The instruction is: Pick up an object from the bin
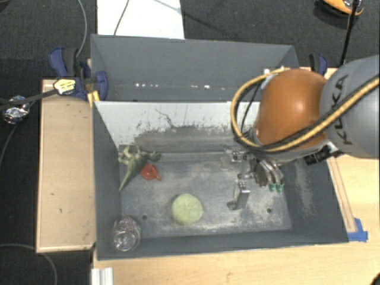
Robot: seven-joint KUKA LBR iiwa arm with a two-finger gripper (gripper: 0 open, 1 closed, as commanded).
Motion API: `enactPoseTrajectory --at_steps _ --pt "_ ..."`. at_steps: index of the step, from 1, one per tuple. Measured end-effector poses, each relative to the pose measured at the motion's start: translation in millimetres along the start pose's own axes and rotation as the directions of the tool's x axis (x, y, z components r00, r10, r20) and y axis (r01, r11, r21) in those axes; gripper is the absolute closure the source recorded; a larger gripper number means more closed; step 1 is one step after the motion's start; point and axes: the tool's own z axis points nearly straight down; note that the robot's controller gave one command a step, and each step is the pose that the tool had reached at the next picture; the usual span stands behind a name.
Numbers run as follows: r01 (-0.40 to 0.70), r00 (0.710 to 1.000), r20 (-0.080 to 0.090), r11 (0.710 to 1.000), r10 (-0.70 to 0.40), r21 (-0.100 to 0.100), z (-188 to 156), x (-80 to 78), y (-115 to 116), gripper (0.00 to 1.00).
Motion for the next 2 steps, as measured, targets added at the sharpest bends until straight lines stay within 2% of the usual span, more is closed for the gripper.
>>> enactPoseTrajectory --at_steps 1,2 --pt "-0.001 1.0 0.008 1.0 0.001 0.0 -4.3 -1.4 -0.2 0.0" --pt "0.034 0.999 0.014 0.999 -0.034 0.001 33.9 -1.6 33.2 0.0"
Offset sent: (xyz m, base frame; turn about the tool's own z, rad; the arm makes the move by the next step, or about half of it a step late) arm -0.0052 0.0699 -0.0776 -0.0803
